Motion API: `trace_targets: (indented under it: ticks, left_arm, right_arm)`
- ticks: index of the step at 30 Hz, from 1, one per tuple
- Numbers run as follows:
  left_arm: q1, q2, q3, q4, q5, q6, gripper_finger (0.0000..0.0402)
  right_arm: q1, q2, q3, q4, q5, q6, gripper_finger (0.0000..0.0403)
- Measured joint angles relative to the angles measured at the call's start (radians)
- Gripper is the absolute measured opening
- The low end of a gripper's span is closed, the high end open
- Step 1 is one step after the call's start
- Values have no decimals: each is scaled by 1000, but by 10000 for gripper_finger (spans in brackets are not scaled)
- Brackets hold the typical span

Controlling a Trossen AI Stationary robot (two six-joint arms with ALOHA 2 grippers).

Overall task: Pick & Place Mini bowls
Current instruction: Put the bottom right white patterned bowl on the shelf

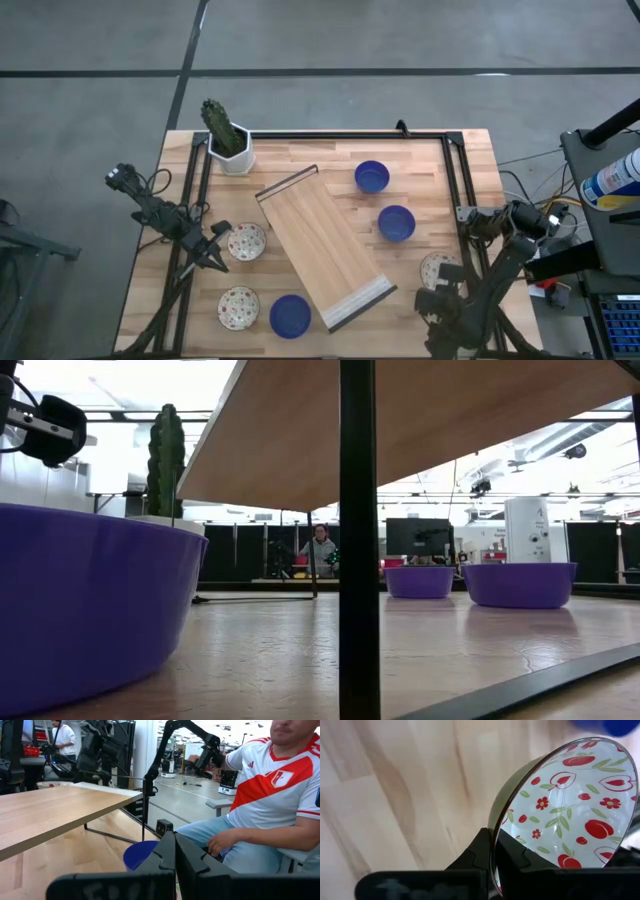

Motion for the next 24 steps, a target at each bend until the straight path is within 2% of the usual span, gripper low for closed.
trace_targets:
  ticks: [6,14,24]
  left_arm:
    - [0,0,0,0,0,0,0]
    - [0,0,0,0,0,0,0]
    - [0,1,0,0,0,0,0]
  right_arm:
    - [-29,-47,19,-83,16,-48,9]
    - [-123,-111,82,-78,156,-216,10]
    - [-244,-115,250,-76,291,-577,11]
